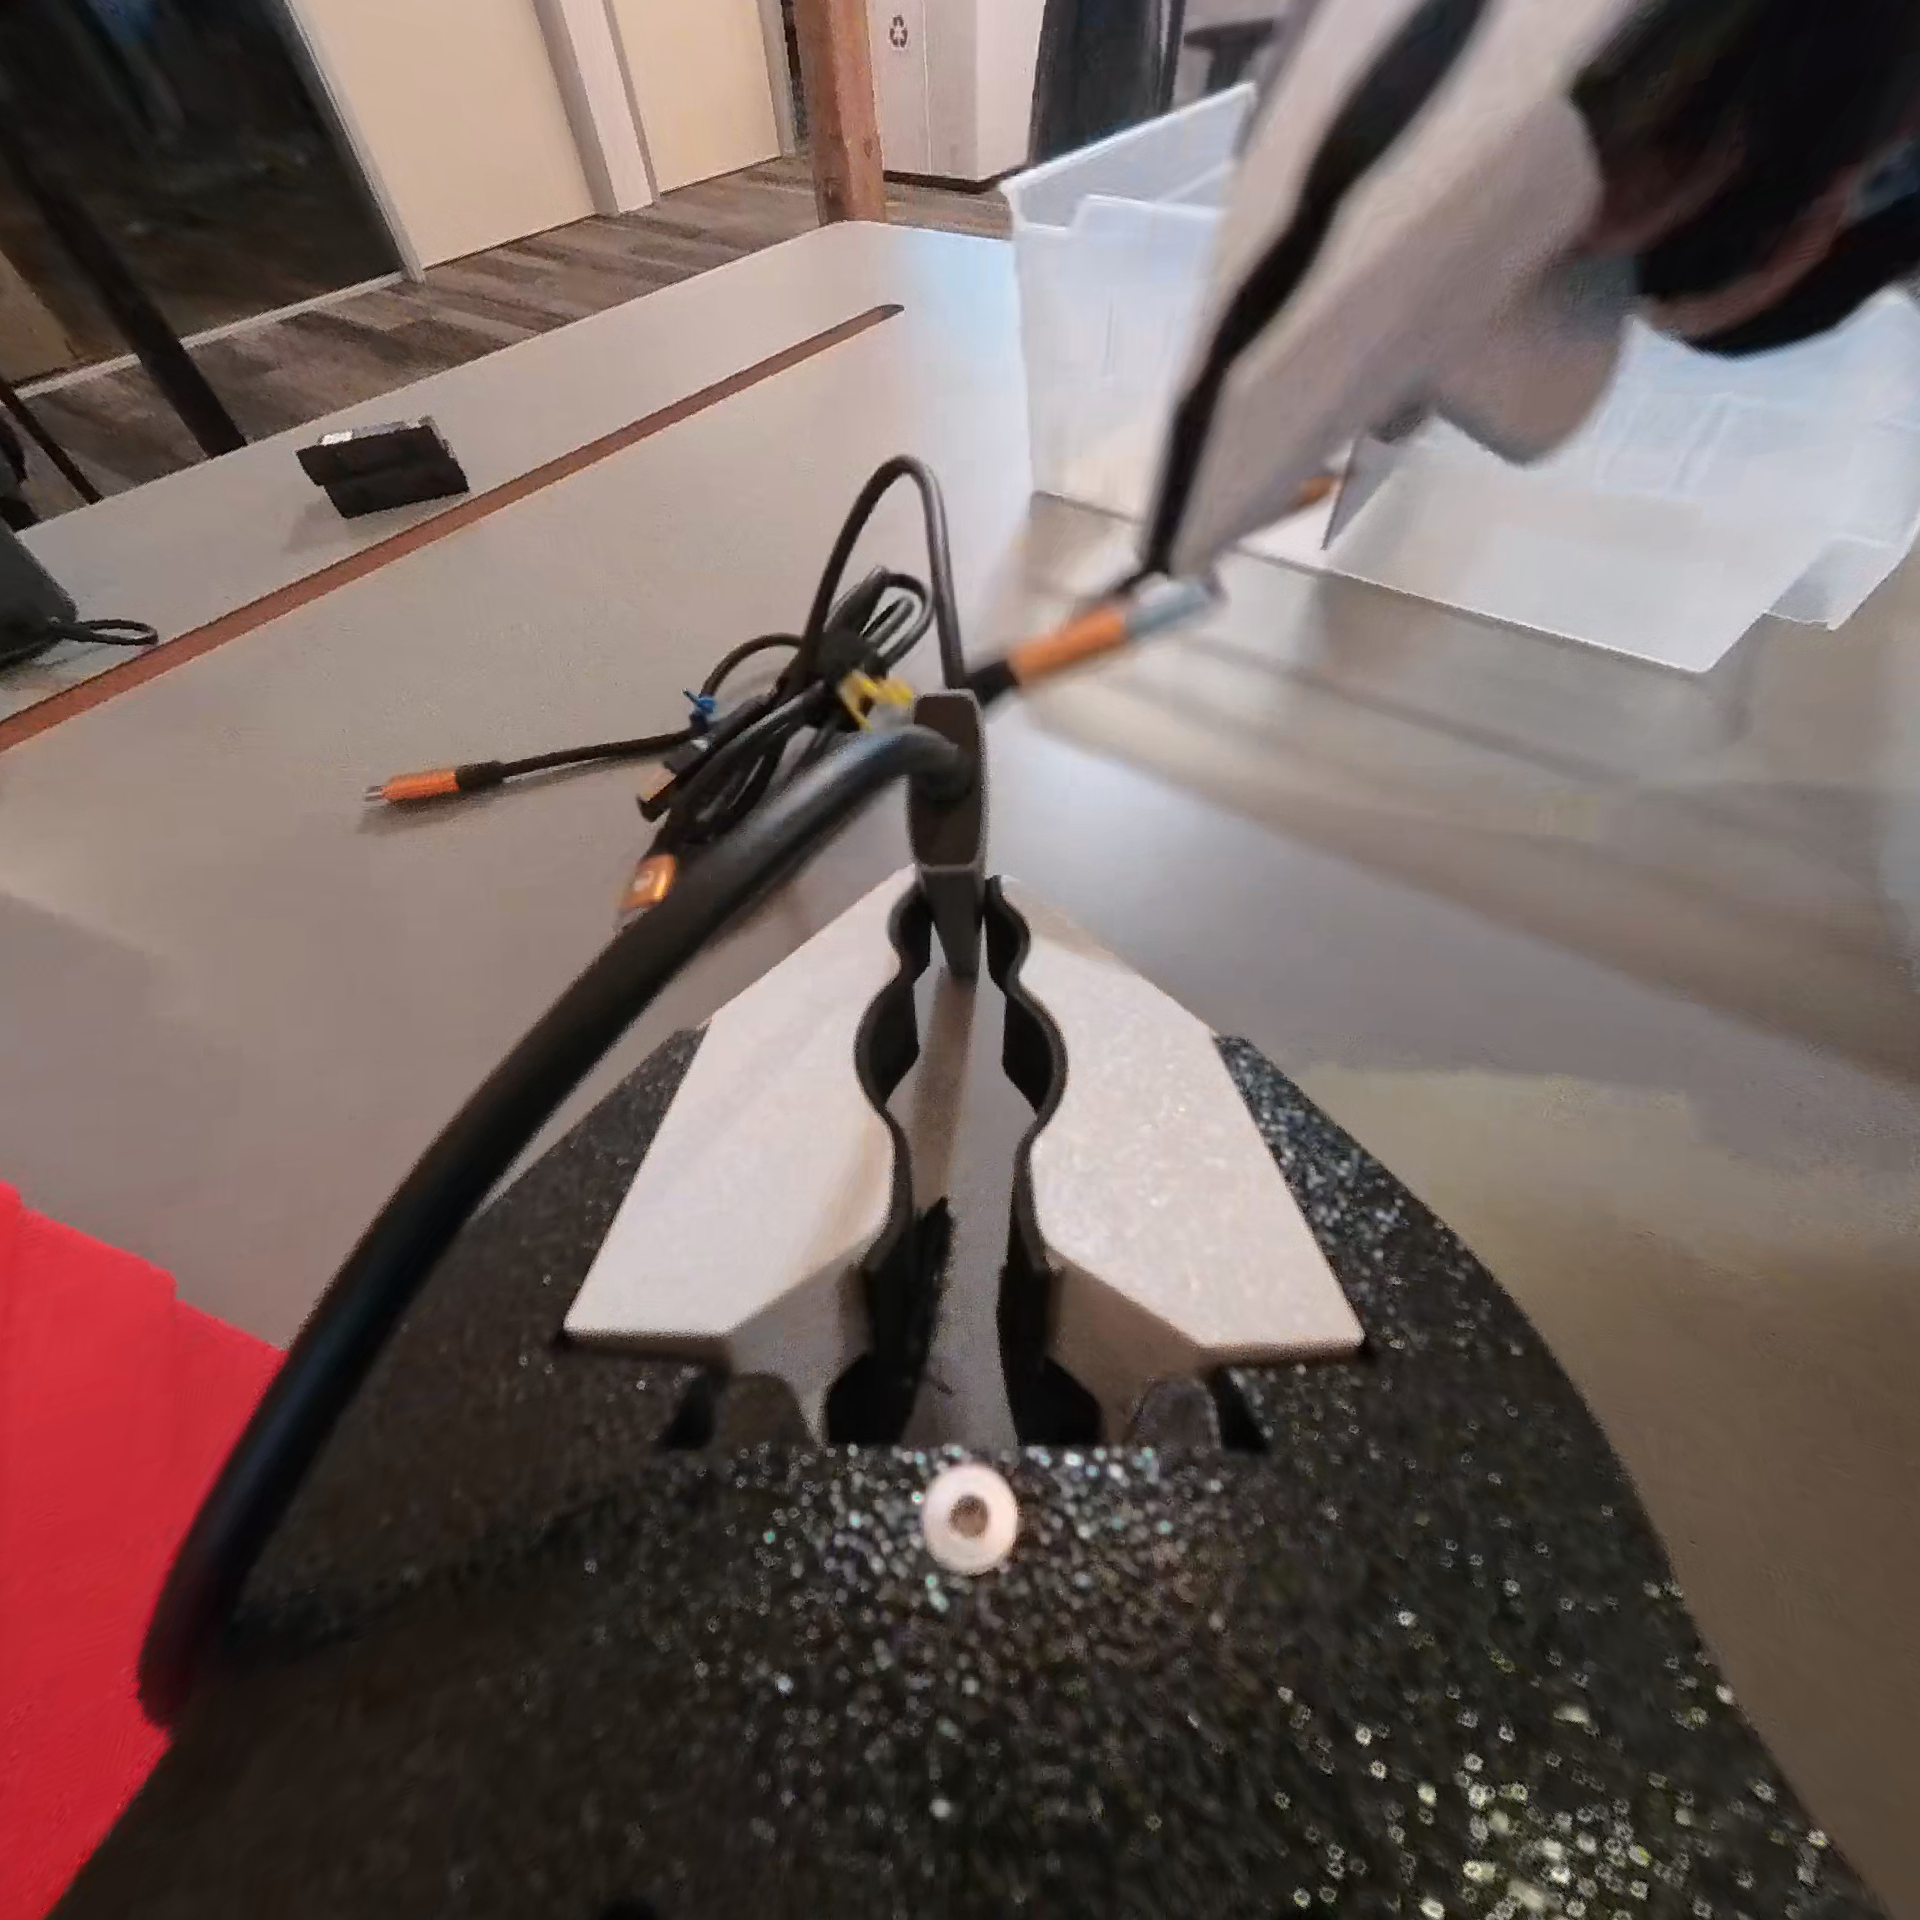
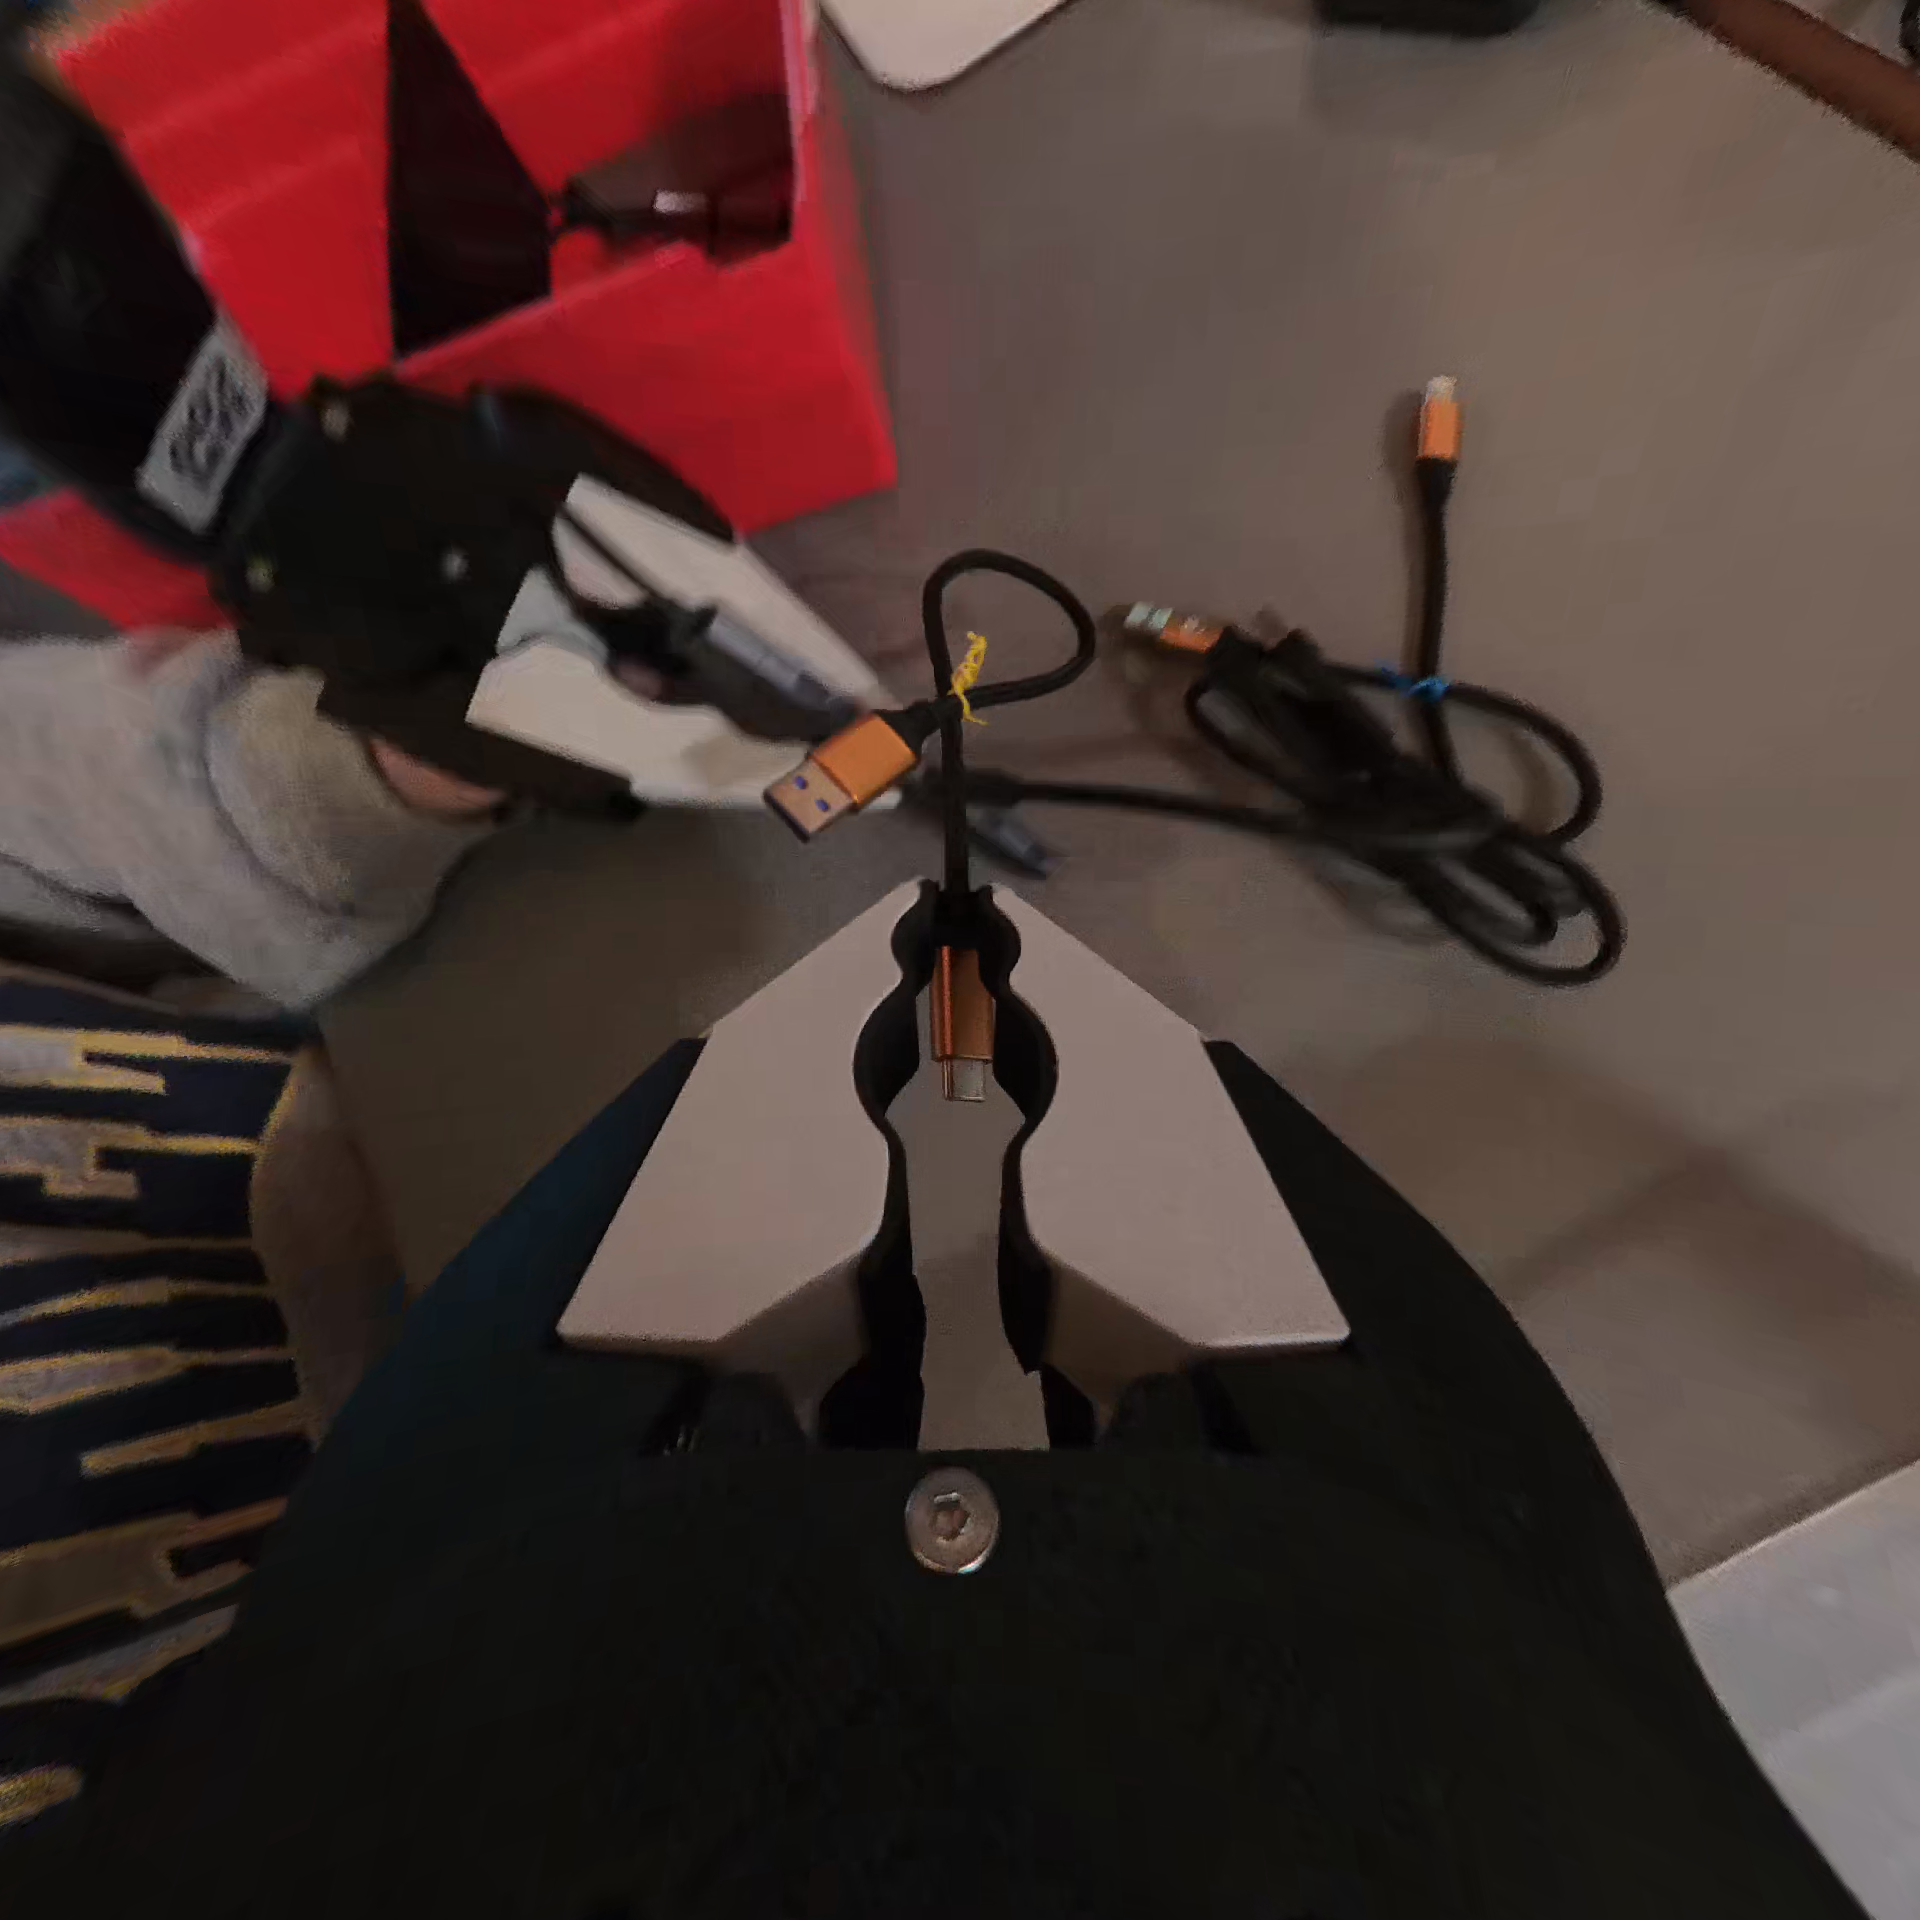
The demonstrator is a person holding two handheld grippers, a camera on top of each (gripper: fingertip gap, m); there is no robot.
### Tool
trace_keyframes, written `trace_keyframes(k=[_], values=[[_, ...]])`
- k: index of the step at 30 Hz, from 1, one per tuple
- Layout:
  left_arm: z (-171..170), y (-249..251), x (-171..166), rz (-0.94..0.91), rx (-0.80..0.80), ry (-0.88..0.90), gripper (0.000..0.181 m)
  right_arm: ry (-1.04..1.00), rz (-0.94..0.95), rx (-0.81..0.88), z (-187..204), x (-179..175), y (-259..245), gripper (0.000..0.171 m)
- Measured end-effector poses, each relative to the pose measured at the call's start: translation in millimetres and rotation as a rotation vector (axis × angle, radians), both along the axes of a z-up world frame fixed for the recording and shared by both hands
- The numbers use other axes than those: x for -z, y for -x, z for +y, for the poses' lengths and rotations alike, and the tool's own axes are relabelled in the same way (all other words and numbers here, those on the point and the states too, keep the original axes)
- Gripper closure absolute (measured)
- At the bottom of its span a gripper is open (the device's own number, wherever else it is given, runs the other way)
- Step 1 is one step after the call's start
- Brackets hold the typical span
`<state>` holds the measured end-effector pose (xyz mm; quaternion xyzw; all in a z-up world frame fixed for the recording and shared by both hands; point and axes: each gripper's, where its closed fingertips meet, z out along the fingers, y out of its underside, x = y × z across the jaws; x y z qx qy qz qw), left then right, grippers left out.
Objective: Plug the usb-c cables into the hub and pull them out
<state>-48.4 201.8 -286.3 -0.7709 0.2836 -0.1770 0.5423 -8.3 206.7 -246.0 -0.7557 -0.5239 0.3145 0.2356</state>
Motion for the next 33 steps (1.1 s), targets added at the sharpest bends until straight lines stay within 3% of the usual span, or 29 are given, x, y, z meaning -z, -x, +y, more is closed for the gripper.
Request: trace_keyframes(k=[8, 16, 21, 26, 33], values=[[-10.1, -19.4, -3.2, 0.038, 0.087, -0.059, 0.174, -0.079, -0.161, -0.023, -28.9, 60.4, -20.8, 0.165], [-14.9, -25.8, -3.2, 0.078, 0.131, -0.09, 0.174, 0.022, -0.222, -0.062, -35.8, 75.8, -15.3, 0.163], [-14.3, -24.6, -3.2, 0.077, 0.129, -0.093, 0.174, 0.08, -0.238, -0.097, -44.3, 83.6, -15.2, 0.17], [-12.5, -19.4, -10.9, -0.003, 0.117, -0.083, 0.174, 0.191, 0.077, -0.071, -44.3, 45.0, -5.4, 0.17], [-30.7, -30.0, -48.0, -0.341, 0.29, -0.105, 0.174, 0.067, 0.87, -0.069, -41.4, -76.4, 0.9, 0.171]])
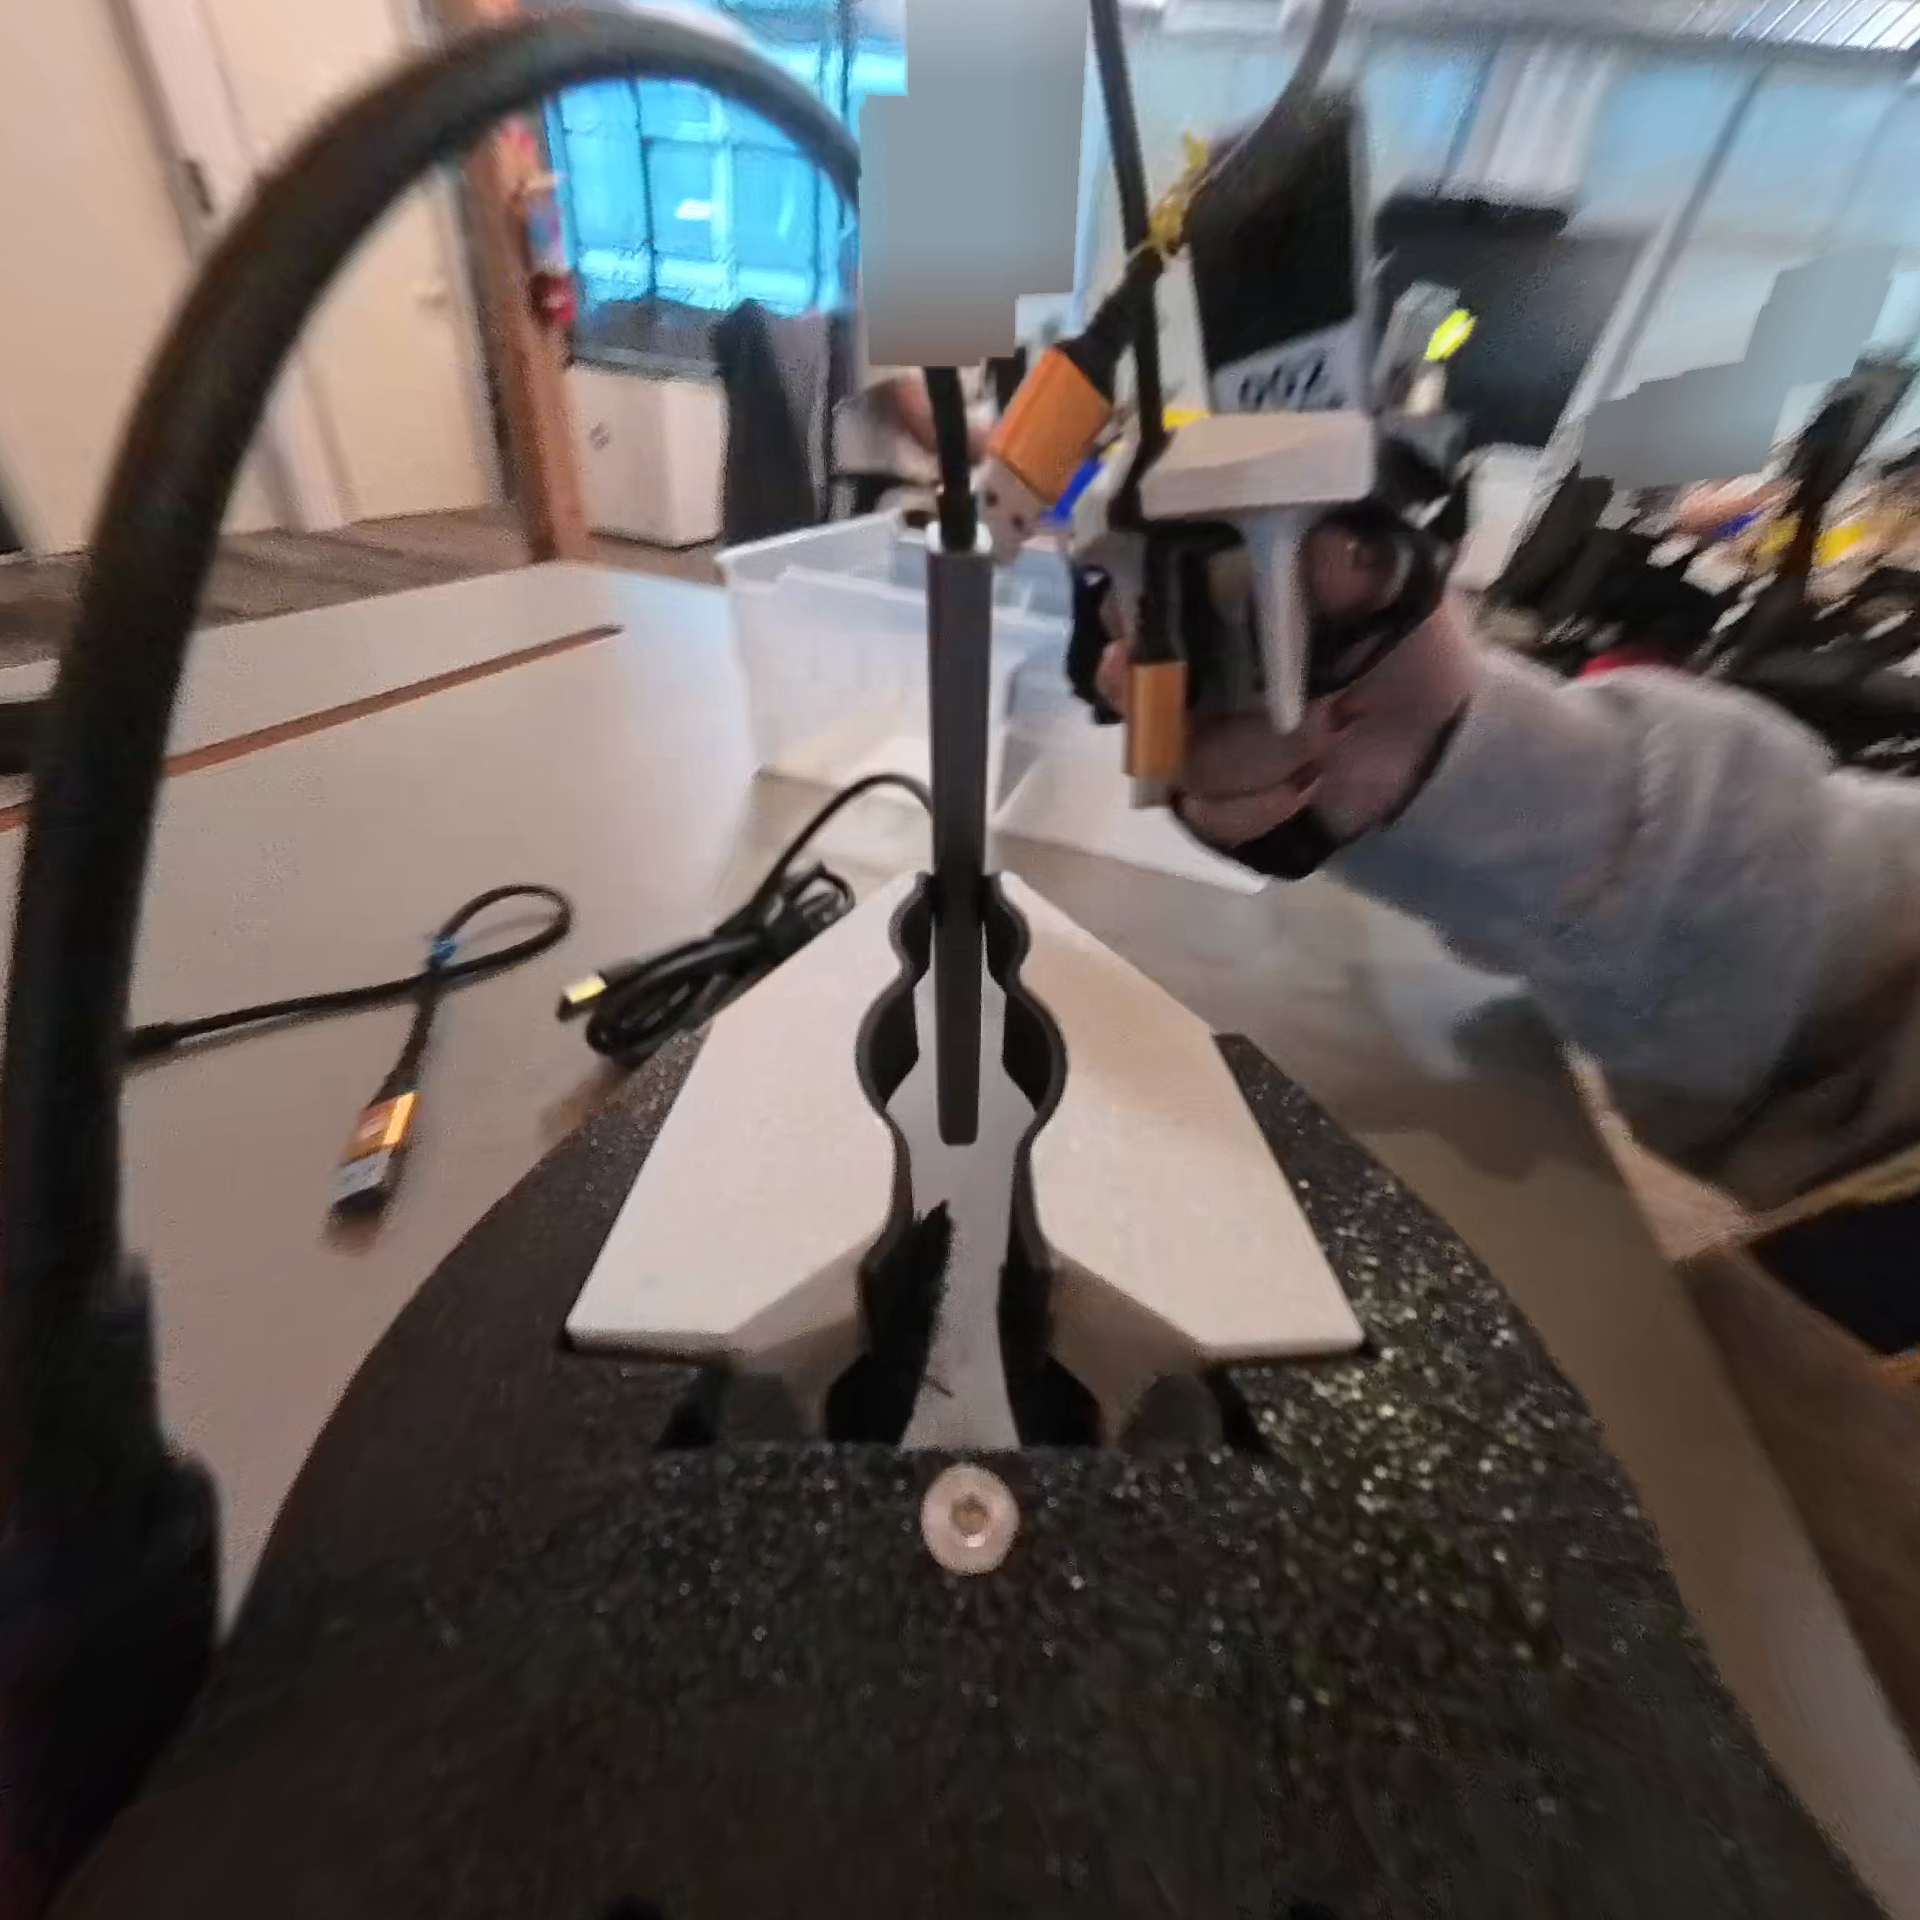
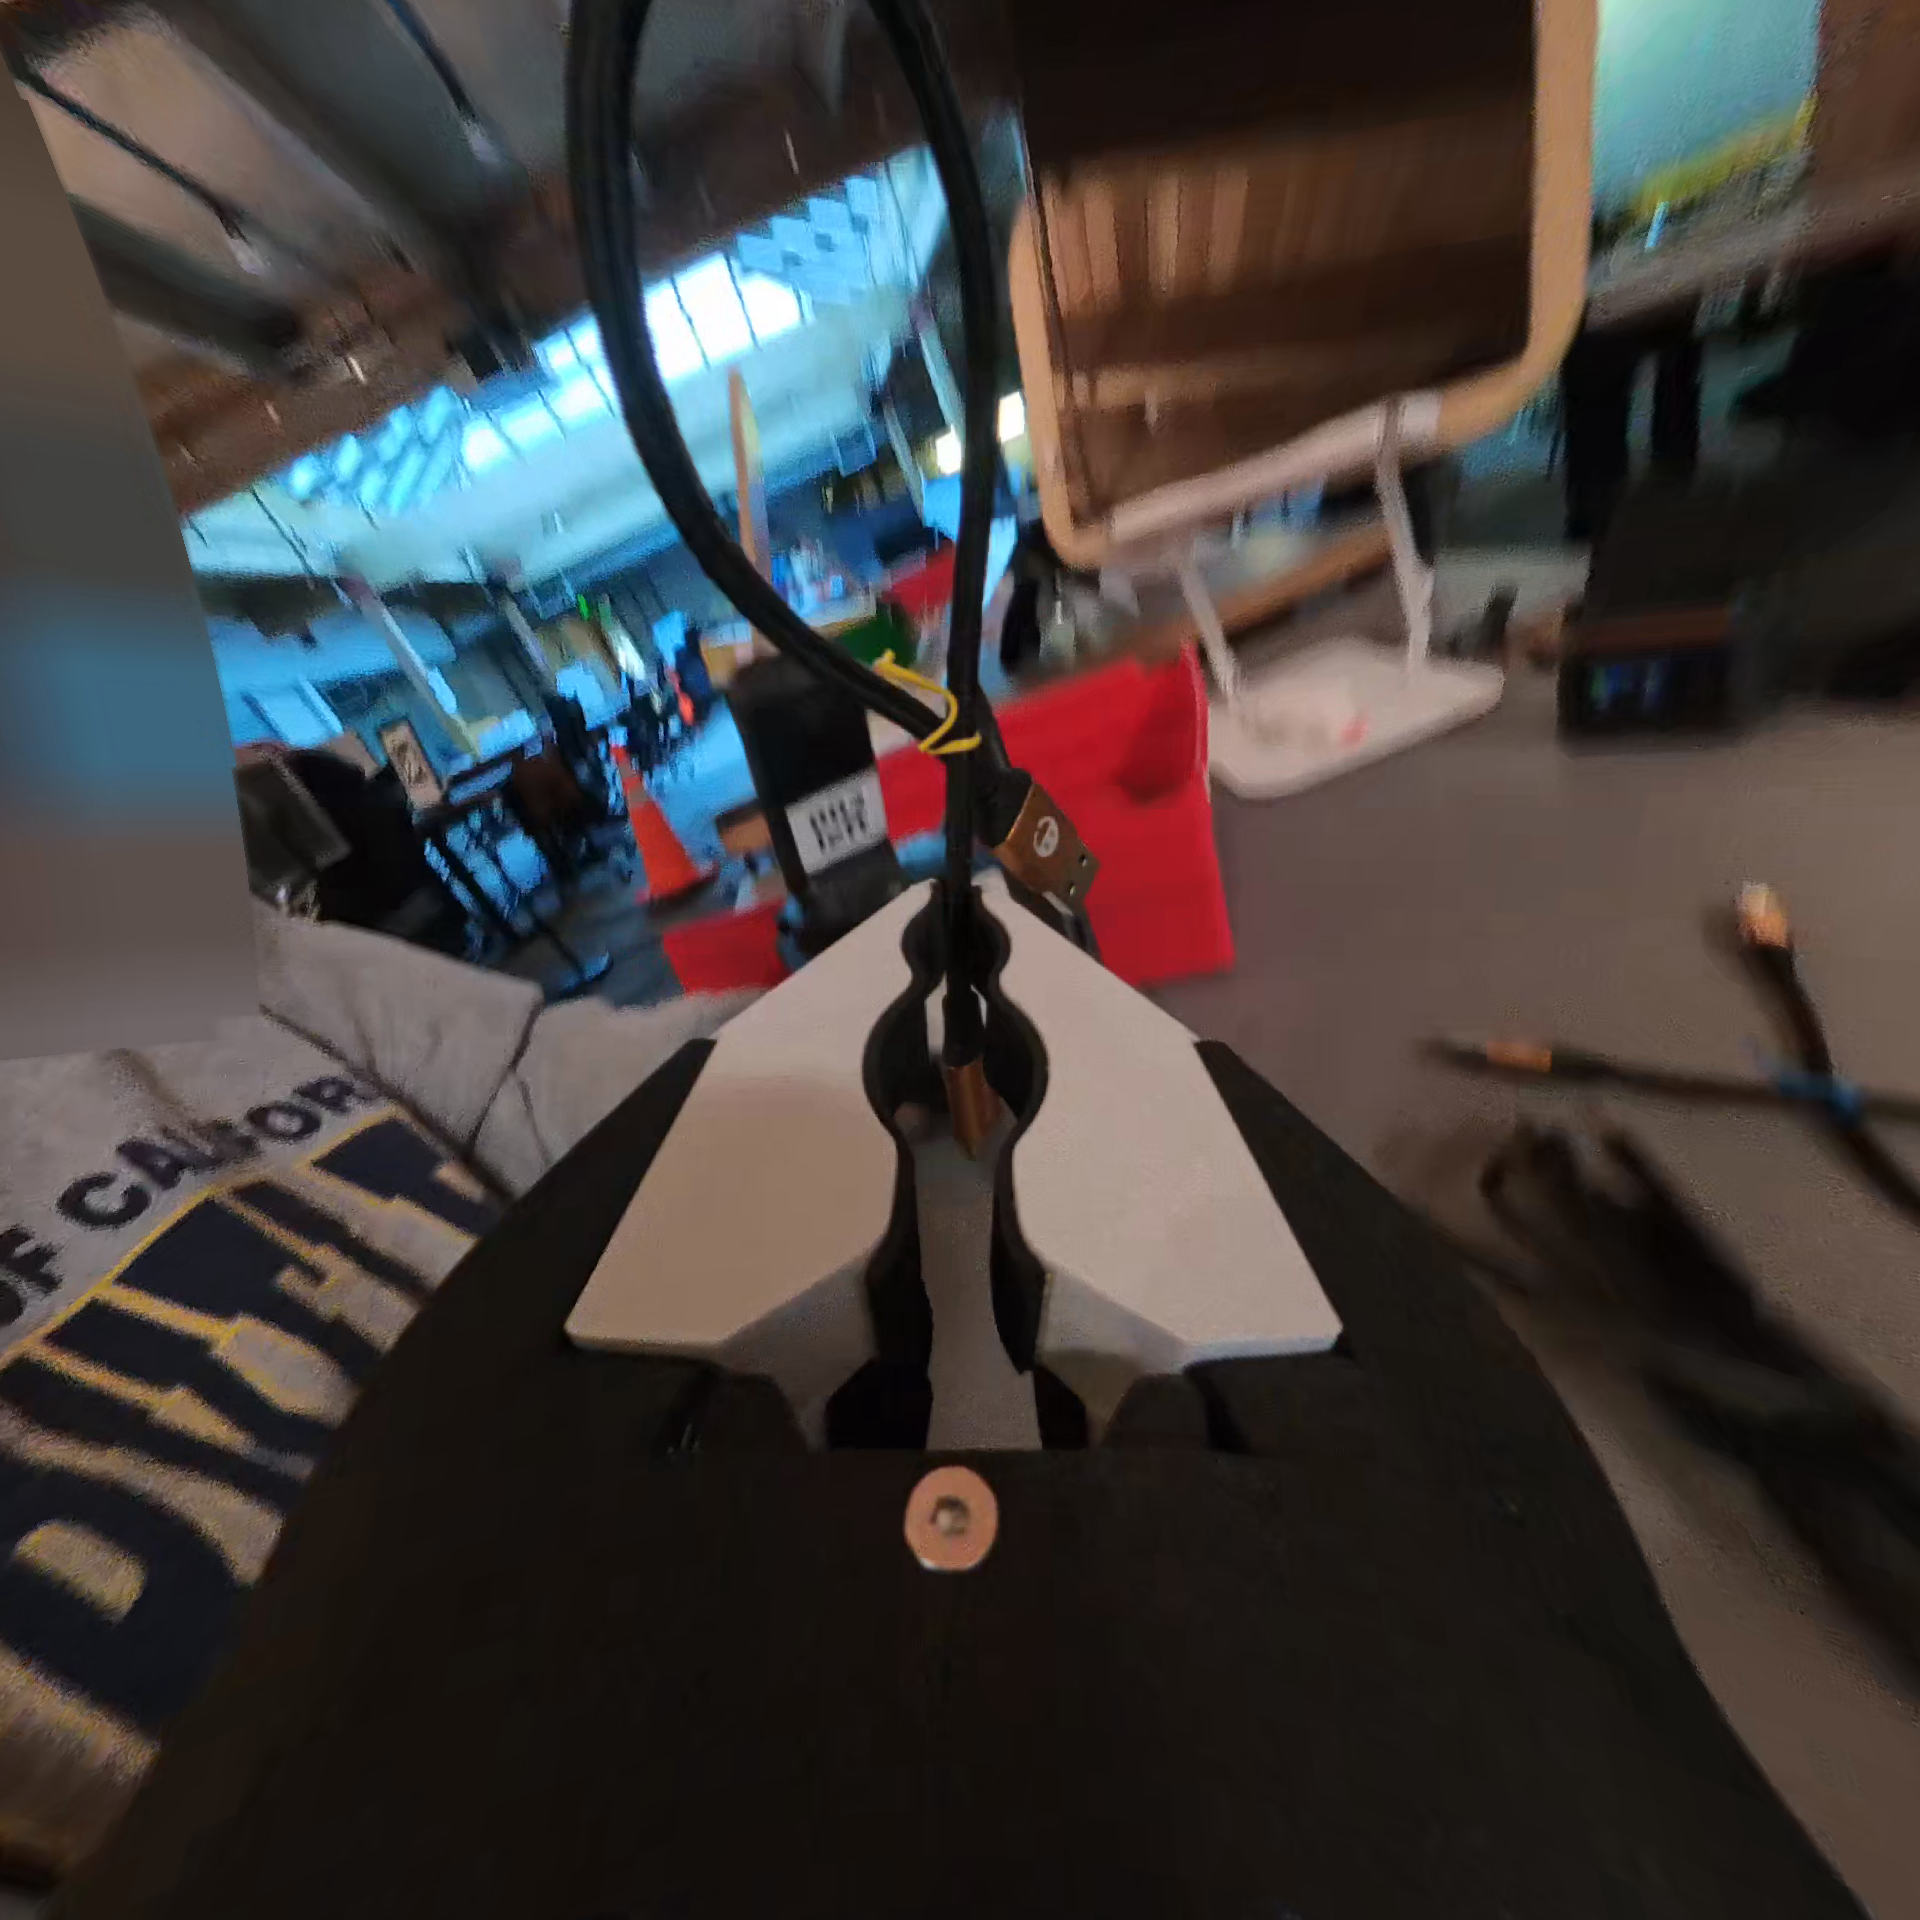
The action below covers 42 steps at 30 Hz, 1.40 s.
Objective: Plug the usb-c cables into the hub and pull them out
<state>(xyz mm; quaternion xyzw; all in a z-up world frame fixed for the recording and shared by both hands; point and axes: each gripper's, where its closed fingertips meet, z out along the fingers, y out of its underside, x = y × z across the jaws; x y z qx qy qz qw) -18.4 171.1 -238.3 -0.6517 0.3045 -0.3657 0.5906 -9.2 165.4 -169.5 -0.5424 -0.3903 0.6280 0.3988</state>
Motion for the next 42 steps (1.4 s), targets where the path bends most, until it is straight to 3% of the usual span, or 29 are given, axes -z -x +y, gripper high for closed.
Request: trace_keyframes(k=[3, 8, 11, 14, 18, 24, 30, 32, 35, 38, 40, 42], values=[[-10.8, -6.7, -10.5, -0.046, 0.071, -0.036, 0.174, -0.07, 0.152, 0.105, -0.2, -23.5, 0.8, 0.171], [-4.9, -4.4, -3.3, -0.036, 0.041, 0.015, 0.174, -0.08, 0.201, 0.226, 4.1, -28.0, -8.4, 0.17], [-7.4, -5.7, -5.4, -0.043, 0.052, 0.007, 0.174, -0.037, 0.244, 0.265, 5.7, -27.2, -18.4, 0.17], [-3.5, -2.1, -4.6, -0.036, 0.01, 0.011, 0.174, 0.134, 0.222, 0.302, 13.8, -11.0, -24.0, 0.171], [4.0, 7.1, -3.0, 0.024, -0.091, -0.028, 0.174, 0.313, -0.138, 0.291, 4.6, 51.4, -20.1, 0.171], [11.8, 18.6, -2.3, 0.103, -0.199, -0.084, 0.174, 0.182, -0.74, 0.367, -2.6, 122.2, -50.2, 0.17], [12.8, 21.2, -2.7, 0.1, -0.205, -0.083, 0.174, 0.195, -0.934, 0.425, 5.5, 157.5, -60.3, 0.169], [13.9, 22.6, -2.1, 0.099, -0.21, -0.08, 0.174, 0.168, -0.968, 0.413, 4.8, 157.7, -59.7, 0.149], [15.2, 24.6, -1.9, 0.088, -0.218, -0.074, 0.174, 0.044, -1.02, 0.386, 6.4, 143.4, -65.8, 0.138], [16.4, 27.2, -3.1, 0.09, -0.235, -0.08, 0.174, -0.21, -1.142, 0.319, 13.5, 127.5, -81.6, 0.148], [16.6, 28.4, -4.5, 0.095, -0.246, -0.091, 0.174, -0.511, -1.269, 0.195, 18.2, 124.5, -91.0, 0.151], [16.4, 28.8, -5.8, 0.103, -0.252, -0.104, 0.174, -0.959, -1.38, -0.016, 22.8, 127.9, -96.4, 0.158]])
